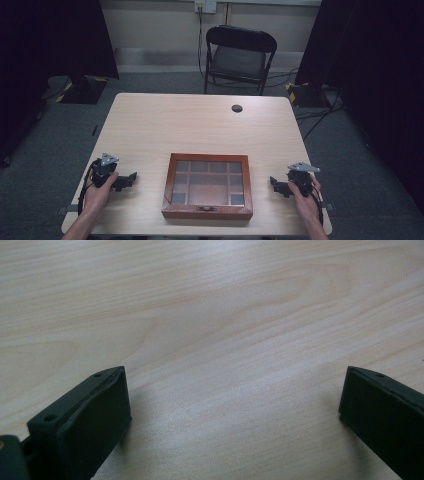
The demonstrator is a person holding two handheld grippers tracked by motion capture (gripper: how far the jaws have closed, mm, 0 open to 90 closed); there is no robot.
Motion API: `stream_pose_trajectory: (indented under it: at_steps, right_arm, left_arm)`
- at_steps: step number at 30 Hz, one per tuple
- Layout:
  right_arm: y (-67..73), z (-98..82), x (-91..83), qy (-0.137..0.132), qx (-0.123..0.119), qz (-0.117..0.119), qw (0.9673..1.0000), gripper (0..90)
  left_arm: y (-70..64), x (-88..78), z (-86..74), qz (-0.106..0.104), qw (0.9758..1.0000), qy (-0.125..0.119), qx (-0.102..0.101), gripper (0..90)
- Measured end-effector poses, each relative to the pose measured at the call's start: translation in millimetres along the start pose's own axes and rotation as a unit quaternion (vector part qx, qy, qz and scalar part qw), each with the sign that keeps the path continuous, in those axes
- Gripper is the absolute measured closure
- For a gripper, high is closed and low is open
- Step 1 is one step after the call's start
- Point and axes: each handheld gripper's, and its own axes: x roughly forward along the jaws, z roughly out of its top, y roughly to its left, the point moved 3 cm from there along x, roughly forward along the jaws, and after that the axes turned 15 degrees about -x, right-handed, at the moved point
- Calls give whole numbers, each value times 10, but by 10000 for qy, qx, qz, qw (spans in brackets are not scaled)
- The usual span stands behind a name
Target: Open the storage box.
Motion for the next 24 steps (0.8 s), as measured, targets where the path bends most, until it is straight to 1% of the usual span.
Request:
stream_pose_trajectory:
  at_steps: [5, 6, 9, 10, 12, 13, 14, 15, 16, 18, 19, 20, 21, 22, 23, 24]
  right_arm:
    - [-6, 4, -6, 31, -1, 11, 10000, 133]
    - [-10, 18, -22, 37, -17, 18, 10000, 208]
    - [-1, 31, -32, 12, -73, 27, 10000, 193]
    - [12, 52, -50, -32, -27, 84, 10000, 192]
    - [37, 93, -95, -224, 6, 265, 9994, 190]
    - [37, 93, -95, -224, 6, 265, 9994, 190]
    - [59, 121, -121, -292, -9, 365, 9989, 192]
    - [109, 187, -176, -399, -38, 437, 9982, 193]
    - [126, 210, -193, -448, -69, 508, 9977, 220]
    - [170, 273, -237, -553, -167, 591, 9966, 229]
    - [170, 273, -237, -553, -167, 591, 9966, 229]
    - [225, 343, -278, -677, -258, 857, 9937, 234]
    - [225, 343, -278, -677, -258, 857, 9937, 234]
    - [248, 369, -298, -727, -269, 956, 9924, 236]
    - [306, 430, -350, -836, -324, 1102, 9899, 256]
    - [306, 430, -350, -836, -324, 1102, 9899, 256]
  left_arm:
    - [0, 1, 0, 1, 10000, -3, -1, 0]
    - [2, 0, 1, 8, 10000, 1, 14, 0]
    - [-1, 1, 0, 8, 10000, -9, -2, 0]
    - [0, 0, 0, 1, 10000, -1, 3, 0]
    - [0, 0, 0, -2, 10000, -2, 1, 0]
    - [0, 0, 0, -2, 10000, -2, 1, 0]
    - [2, 0, 1, 7, 10000, 0, 13, 0]
    - [0, 0, 0, -1, 10000, -1, 1, 0]
    - [1, 2, 3, 1, 10000, 5, 18, 0]
    - [-3, 10, 8, -2, 10000, 1, 12, 0]
    - [-3, 10, 8, -2, 10000, 1, 12, 0]
    - [-3, 10, 8, -3, 10000, 2, 14, 0]
    - [-3, 10, 8, -3, 10000, 1, 13, 0]
    - [-3, 10, 8, -3, 10000, 0, 13, 0]
    - [-3, 10, 8, -2, 10000, -1, 11, 0]
    - [-3, 9, 8, 0, 10000, 4, 14, 0]
